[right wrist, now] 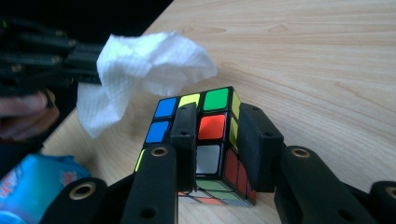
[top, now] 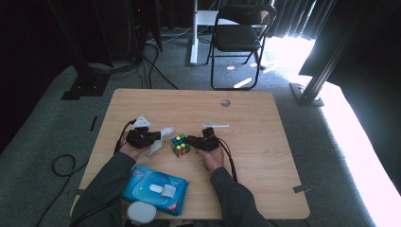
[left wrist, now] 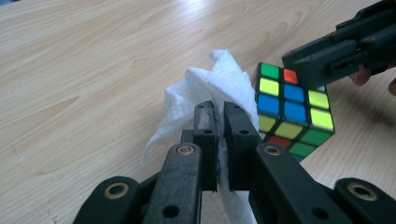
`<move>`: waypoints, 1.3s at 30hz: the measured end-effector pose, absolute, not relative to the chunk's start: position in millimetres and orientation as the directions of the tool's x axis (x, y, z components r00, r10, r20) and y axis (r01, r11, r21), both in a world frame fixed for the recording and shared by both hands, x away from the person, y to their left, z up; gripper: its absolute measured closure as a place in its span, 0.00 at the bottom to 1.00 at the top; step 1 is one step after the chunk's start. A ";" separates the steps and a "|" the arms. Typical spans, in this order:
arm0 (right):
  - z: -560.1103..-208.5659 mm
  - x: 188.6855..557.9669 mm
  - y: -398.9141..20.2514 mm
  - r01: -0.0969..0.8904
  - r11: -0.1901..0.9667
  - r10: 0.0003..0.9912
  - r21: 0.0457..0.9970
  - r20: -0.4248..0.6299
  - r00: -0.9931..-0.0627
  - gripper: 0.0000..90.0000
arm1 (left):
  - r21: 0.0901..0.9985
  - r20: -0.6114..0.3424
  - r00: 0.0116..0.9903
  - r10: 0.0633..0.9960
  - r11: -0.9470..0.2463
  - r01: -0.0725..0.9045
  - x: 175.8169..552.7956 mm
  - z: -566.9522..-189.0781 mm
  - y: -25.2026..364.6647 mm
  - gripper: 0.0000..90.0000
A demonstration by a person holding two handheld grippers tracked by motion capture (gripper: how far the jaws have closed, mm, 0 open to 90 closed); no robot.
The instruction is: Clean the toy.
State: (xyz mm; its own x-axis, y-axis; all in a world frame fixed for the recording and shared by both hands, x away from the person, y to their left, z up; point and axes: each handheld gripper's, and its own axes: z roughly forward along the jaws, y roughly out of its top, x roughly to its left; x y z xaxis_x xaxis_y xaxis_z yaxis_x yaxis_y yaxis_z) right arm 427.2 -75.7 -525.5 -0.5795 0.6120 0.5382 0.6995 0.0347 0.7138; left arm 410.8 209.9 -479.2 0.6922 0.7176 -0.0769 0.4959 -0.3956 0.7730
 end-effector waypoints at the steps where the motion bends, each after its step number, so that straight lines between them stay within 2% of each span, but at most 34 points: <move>1: -525.5 427.2 -75.7 0.699 0.035 0.612 0.714 0.538 -0.580 0.77 | 0.773 -0.077 0.692 0.718 -0.396 0.496 410.8 -479.2 209.9 0.95; 3: -528.4 429.1 -81.9 0.717 -0.013 0.599 0.696 0.580 -0.552 0.78 | 0.773 -0.075 0.693 0.717 -0.397 0.495 410.7 -479.2 210.1 0.95; 7: -528.0 430.1 -89.6 0.717 -0.046 0.618 0.696 0.584 -0.526 0.80 | 0.774 -0.076 0.691 0.718 -0.395 0.495 410.7 -478.8 210.2 0.95; 11: -527.4 429.6 -95.6 0.706 -0.054 0.645 0.706 0.565 -0.515 0.80 | 0.774 -0.078 0.691 0.719 -0.393 0.497 411.0 -479.7 209.5 0.95; 13: -527.1 427.7 -98.5 0.698 -0.051 0.665 0.714 0.546 -0.510 0.87 | 0.772 -0.077 0.691 0.719 -0.395 0.497 411.3 -480.5 209.2 0.94; 16: -531.5 424.6 -100.2 0.697 -0.016 0.701 0.716 0.505 -0.503 0.85 | 0.772 -0.078 0.692 0.718 -0.395 0.498 411.1 -481.0 208.5 0.94; 18: -534.5 420.5 -100.6 0.681 0.011 0.710 0.732 0.474 -0.521 0.80 | 0.772 -0.078 0.692 0.718 -0.396 0.497 411.1 -480.8 208.4 0.94; 21: -532.7 414.5 -102.4 0.638 0.041 0.691 0.769 0.440 -0.574 0.66 | 0.773 -0.077 0.691 0.719 -0.395 0.497 411.3 -479.9 209.4 0.94; 24: -524.7 410.2 -98.4 0.543 0.144 0.678 0.827 0.318 -0.663 0.48 | 0.774 -0.077 0.689 0.721 -0.393 0.497 411.5 -479.3 209.9 0.94; 26: -519.8 407.4 -92.7 0.470 0.231 0.669 0.852 0.211 -0.712 0.42 | 0.774 -0.077 0.690 0.720 -0.393 0.496 411.4 -479.0 209.7 0.94; 29: -515.6 406.2 -83.8 0.405 0.302 0.650 0.863 0.124 -0.750 0.35 | 0.775 -0.078 0.692 0.717 -0.393 0.494 411.2 -478.9 208.7 0.94; 39: -524.9 422.9 -66.3 0.359 0.436 0.598 0.825 0.032 -0.801 0.18 | 0.772 -0.076 0.700 0.710 -0.402 0.492 411.0 -479.3 206.7 0.94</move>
State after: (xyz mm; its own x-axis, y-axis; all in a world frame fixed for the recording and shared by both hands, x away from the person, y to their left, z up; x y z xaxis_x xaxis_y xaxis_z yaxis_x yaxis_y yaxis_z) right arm 422.9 -66.3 -524.9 -0.8008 0.5981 0.0317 0.3585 0.4362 0.8254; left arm 411.0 206.7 -479.3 0.6997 0.7104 -0.0762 0.4921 -0.4019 0.7722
